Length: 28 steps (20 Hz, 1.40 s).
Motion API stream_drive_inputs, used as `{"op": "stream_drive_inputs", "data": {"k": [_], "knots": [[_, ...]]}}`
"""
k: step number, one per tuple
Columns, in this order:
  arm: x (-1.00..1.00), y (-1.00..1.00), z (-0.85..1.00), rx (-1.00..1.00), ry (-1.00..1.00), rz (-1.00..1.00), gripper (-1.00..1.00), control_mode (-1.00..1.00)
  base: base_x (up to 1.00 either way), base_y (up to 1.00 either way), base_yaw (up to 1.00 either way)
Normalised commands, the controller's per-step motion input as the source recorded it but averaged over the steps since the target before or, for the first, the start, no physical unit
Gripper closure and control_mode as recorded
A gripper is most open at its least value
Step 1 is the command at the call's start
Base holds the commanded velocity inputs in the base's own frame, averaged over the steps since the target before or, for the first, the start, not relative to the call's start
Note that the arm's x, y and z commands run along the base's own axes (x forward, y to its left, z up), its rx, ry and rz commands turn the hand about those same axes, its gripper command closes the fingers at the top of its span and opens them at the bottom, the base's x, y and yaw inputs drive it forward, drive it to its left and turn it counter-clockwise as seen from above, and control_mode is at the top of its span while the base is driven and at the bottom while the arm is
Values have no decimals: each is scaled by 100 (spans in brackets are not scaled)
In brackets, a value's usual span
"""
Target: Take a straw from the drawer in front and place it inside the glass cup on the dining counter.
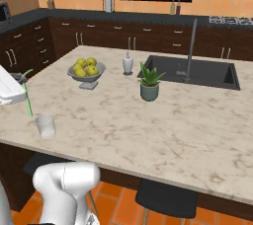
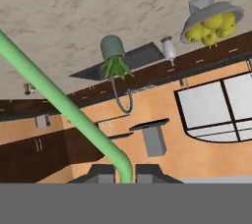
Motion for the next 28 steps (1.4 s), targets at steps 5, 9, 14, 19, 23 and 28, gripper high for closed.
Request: {"op": "stream_drive_inputs", "data": {"k": [5,9,14,19,23,28], "knots": [[37,44,-1,14,-4,5,100,-100,0,0,0],[39,60,-18,16,0,1,100,-100,0,0,0],[26,59,-27,12,0,0,100,-100,0,0,0],[40,35,-34,6,0,0,100,-100,0,0,0],[30,1,-46,-2,0,0,100,-100,0,0,0],[28,0,-49,-7,-4,0,100,-100,0,0,0]]}}
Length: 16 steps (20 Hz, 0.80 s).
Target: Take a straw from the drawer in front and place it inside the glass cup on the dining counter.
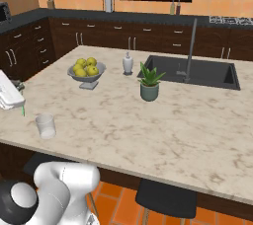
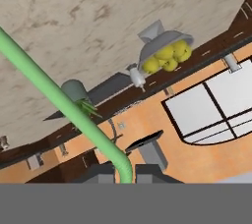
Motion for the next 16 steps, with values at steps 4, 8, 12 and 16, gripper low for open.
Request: {"op": "stream_drive_inputs", "data": {"k": [4,8,12,16], "knots": [[47,-7,-36,-3,-1,0,100,-100,0,0,0],[48,0,-33,0,0,0,100,-100,0,0,0],[30,0,-46,0,0,0,100,-100,0,0,0],[31,0,-39,0,0,0,100,-100,0,0,0]]}}
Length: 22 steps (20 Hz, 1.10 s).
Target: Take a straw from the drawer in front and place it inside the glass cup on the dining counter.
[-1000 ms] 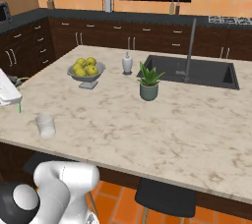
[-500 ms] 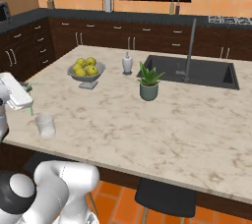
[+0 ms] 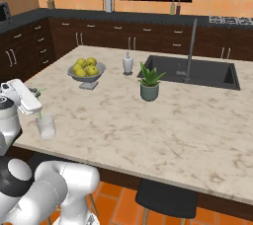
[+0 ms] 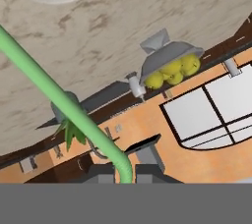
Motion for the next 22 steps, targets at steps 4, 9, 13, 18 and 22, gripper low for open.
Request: {"op": "stream_drive_inputs", "data": {"k": [4,9,13,18,22], "knots": [[26,0,-29,0,0,0,100,-100,0,0,0],[10,0,-37,0,0,0,100,-100,0,0,0],[19,1,-26,0,0,0,100,-100,0,0,0],[11,10,-15,1,0,0,100,-100,0,0,0],[-13,28,0,3,0,0,100,-100,0,0,0]]}}
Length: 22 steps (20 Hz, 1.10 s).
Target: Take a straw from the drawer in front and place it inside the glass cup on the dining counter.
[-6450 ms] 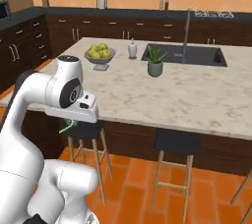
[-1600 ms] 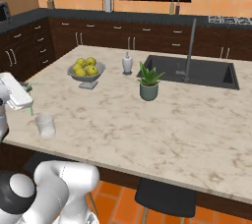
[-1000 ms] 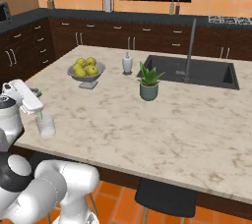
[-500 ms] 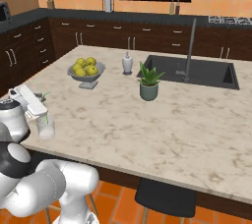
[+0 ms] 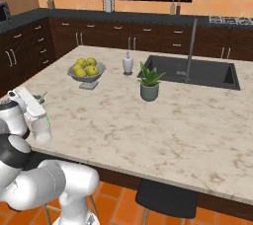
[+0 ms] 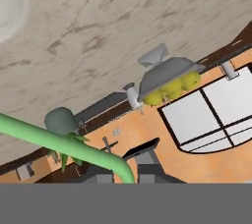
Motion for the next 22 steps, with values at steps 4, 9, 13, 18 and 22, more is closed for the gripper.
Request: {"op": "stream_drive_inputs", "data": {"k": [4,9,13,18,22], "knots": [[-7,22,9,4,0,0,100,-100,0,0,0],[4,9,9,4,0,0,100,-100,0,0,0],[0,3,4,3,0,0,100,-100,0,0,0],[0,0,11,2,-1,0,100,-100,0,0,0],[0,-8,18,0,-2,0,100,-100,0,0,0]]}}
